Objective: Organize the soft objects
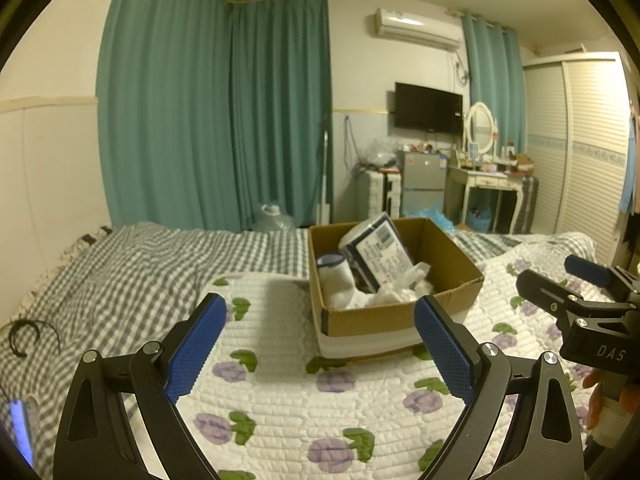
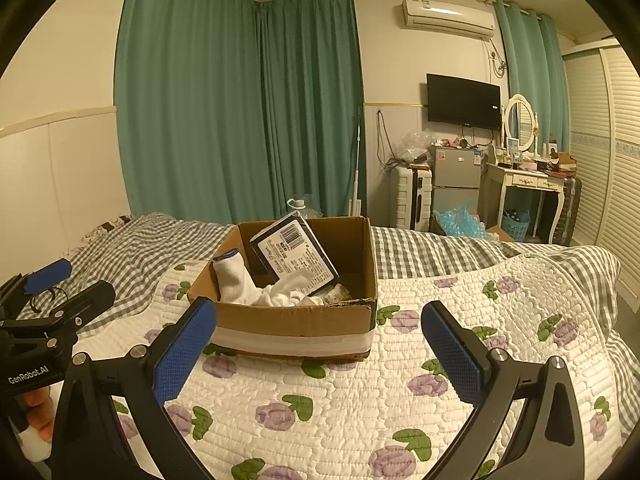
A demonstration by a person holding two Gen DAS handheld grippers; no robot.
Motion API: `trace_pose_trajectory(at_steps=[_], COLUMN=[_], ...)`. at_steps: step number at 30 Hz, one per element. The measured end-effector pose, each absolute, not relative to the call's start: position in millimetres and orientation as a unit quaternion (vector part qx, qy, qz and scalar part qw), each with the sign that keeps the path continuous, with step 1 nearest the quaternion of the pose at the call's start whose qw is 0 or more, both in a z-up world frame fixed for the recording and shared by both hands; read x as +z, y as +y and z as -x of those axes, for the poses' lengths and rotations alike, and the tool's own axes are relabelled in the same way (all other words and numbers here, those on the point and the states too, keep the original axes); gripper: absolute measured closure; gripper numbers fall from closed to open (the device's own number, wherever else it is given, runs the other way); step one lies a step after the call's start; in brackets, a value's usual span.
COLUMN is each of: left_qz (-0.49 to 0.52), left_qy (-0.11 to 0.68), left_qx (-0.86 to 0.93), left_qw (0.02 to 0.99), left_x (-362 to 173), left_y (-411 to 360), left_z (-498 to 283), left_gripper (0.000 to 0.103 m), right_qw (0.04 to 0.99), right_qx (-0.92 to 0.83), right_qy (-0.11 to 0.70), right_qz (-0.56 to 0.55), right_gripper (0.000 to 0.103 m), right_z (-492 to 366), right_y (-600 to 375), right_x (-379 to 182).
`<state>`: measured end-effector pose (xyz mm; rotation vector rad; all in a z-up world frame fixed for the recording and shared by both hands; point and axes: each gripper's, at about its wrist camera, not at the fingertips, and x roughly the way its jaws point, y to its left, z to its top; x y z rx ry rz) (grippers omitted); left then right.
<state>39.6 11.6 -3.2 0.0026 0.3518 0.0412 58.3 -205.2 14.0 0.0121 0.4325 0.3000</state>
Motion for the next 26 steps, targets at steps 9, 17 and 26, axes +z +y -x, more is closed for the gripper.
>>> trace_pose_trajectory(at_steps=[9, 17, 26], left_qz=[-0.002, -0.003, -0.002], left_qy=[0.176, 0.176, 0.175], left_qx=[0.021, 0.021, 0.018], left_qw=[0.984, 0.984, 0.984], left_x=[-3.4, -3.3, -4.4], left_y=[11.9, 11.7, 12.7], left_z=[-39.6, -39.4, -39.1], left_gripper=[0.006, 0.007, 0.006], right_qw=[0.965, 0.965, 0.966], right_qx=[0.148, 0.144, 0.142], right_qy=[0.215, 0.217, 0.216], right_qz=[-0.008, -0.008, -0.018], right_gripper=[0.0, 0.0, 0.0], right_z=[-57.8, -57.4, -57.4], right_y=[-204.3, -201.4, -203.8], right_x=[13.8, 12.1, 13.1])
